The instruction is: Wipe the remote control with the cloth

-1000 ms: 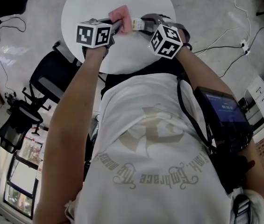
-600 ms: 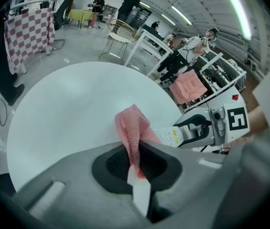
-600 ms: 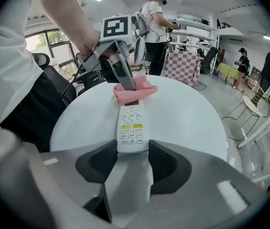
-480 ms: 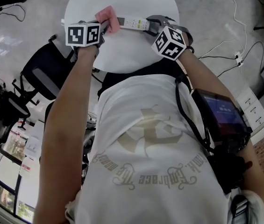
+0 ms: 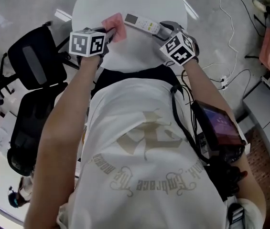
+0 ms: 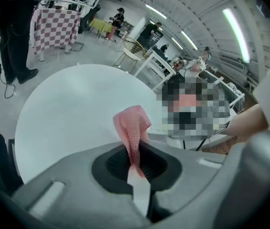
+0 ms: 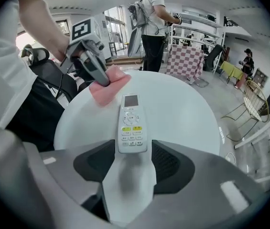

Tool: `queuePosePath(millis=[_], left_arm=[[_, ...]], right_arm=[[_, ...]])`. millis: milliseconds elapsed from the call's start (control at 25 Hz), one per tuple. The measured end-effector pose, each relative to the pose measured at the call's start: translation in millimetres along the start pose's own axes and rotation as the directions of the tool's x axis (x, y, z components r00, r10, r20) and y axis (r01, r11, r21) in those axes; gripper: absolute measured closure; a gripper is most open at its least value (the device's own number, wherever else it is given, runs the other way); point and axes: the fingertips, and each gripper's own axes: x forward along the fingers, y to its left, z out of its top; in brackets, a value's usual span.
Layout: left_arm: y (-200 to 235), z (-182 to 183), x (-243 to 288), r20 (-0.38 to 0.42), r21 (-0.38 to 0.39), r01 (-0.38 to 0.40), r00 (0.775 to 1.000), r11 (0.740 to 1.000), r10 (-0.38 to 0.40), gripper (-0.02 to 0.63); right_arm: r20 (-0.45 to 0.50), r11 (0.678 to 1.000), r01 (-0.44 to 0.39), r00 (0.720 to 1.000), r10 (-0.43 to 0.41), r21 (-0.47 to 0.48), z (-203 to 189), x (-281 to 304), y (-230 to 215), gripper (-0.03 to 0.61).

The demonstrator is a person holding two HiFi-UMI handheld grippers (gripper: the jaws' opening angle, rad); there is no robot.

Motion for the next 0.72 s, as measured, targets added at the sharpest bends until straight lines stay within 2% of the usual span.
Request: queuePosePath(millis=[200, 360, 520, 720], left_arm=[[-2.0, -32.2, -25.6, 0.072, -0.040, 0.028, 0.997, 0.999, -0.025, 0.595], [-5.1, -46.0, -39.9, 0.131, -0.066, 0.031, 0.991, 0.997, -0.022, 0.595], [-9.9, -57.8, -52.4, 0.172, -0.095, 0.028, 0.985, 0.995, -0.012, 0.595], [-6.3, -76.1, -64.5, 0.203, -0.135, 0.018, 0.979, 0.991, 0.010, 0.595]], right_arm=[[-0.034, 0.999, -0.007, 0.999, 0.006, -0.039, 19.3, 9.7, 18.4, 0.316], [-0.106, 0.996, -0.002, 0.994, -0.008, -0.093, 30.5, 20.1, 16.2, 0.314], [-0.228, 0.993, -0.021, 0.974, -0.006, -0.117, 25.8, 28.6, 17.0, 0.307], [-0.314, 0.989, -0.014, 0.949, -0.034, -0.150, 23.9, 39.1, 17.2, 0.317]])
